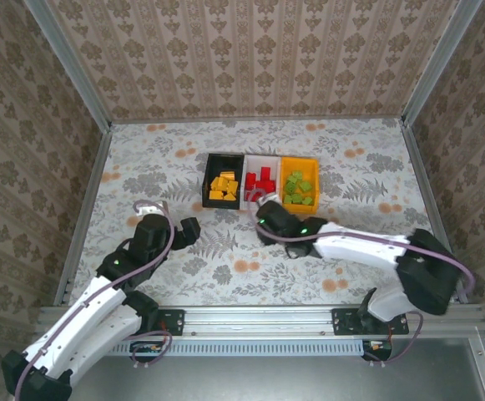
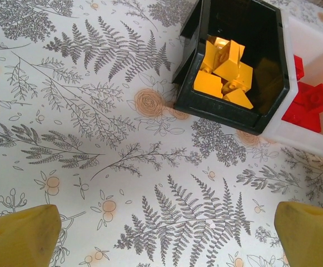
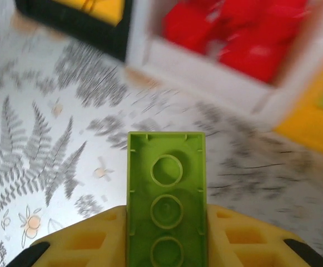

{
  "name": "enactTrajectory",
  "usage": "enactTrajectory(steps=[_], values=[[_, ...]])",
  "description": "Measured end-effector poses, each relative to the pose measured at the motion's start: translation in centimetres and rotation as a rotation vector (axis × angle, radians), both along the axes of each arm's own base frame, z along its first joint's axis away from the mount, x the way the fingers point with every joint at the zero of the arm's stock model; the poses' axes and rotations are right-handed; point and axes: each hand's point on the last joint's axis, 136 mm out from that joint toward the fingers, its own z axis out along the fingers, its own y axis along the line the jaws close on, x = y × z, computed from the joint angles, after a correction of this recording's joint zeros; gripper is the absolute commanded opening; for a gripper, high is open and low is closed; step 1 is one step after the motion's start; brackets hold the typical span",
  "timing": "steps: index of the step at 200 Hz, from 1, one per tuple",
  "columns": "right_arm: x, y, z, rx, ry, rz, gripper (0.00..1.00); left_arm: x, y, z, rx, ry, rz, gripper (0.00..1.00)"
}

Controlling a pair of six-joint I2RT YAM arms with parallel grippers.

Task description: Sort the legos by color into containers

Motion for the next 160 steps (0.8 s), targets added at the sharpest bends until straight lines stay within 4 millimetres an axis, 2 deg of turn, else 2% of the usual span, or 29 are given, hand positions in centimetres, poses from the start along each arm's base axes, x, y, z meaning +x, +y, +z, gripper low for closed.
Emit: enactTrajectory(steps=[18,31,48,62,84,92,101,111,122,142,160], values=[[2.2,-3.7,2.7,0.049,-0.043,-0.12,0.32,0.1,0.0,-0.1,0.0,0.004,0.0,1.0],[3.8,-6.2,3.7,0.061,-0.058,-0.201,0.33,0.2,-0.1,0.0,-0.004,0.001,0.001,1.0],[6.2,-8.9,4.1,0.057,-0.053,-0.296,0.33,0.2,-0.1,0.1,-0.008,-0.003,0.001,1.0],[8.3,-10.2,3.8,0.056,-0.036,-0.347,0.34,0.2,-0.2,0.1,-0.011,-0.001,-0.002,1.0],[10.8,-11.1,2.5,0.051,0.004,-0.39,0.35,0.2,-0.2,0.1,-0.014,0.0,-0.003,1.0],[11.4,-11.4,1.8,0.045,0.02,-0.402,0.4,0.2,-0.2,0.1,-0.014,0.0,-0.002,1.0],[12.1,-11.5,1.1,0.039,0.04,-0.409,0.52,0.2,-0.2,0.1,-0.015,0.001,-0.002,1.0],[12.6,-11.6,0.5,0.032,0.053,-0.413,0.71,0.2,-0.2,0.1,-0.015,0.002,-0.003,1.0],[13.0,-11.6,0.0,0.028,0.061,-0.417,0.79,0.2,-0.2,0.0,-0.017,0.003,-0.006,1.0],[13.2,-11.6,0.4,0.029,0.053,-0.413,0.86,0.3,-0.1,0.0,-0.015,0.004,-0.001,1.0],[13.2,-11.5,1.9,0.046,0.019,-0.405,0.89,0.4,-0.1,0.1,-0.001,0.005,0.001,1.0]])
